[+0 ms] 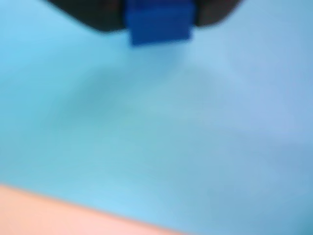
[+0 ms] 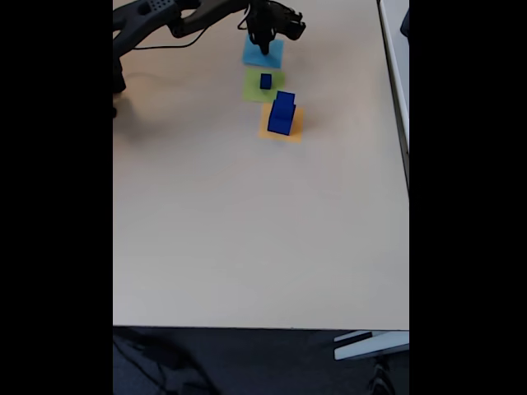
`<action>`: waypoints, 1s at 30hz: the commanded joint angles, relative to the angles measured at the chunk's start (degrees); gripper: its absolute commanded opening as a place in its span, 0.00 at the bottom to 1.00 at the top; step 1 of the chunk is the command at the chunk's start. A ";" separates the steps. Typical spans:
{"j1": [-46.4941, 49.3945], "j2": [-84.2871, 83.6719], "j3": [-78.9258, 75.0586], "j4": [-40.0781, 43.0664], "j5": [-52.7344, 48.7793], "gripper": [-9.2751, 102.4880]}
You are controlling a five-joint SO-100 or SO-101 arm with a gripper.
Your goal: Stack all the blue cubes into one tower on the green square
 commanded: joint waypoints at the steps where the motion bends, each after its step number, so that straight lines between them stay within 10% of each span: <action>1: 1.85 9.67 -2.20 0.26 -2.72 0.09; 30: 11.69 32.87 33.05 -8.09 -12.66 0.09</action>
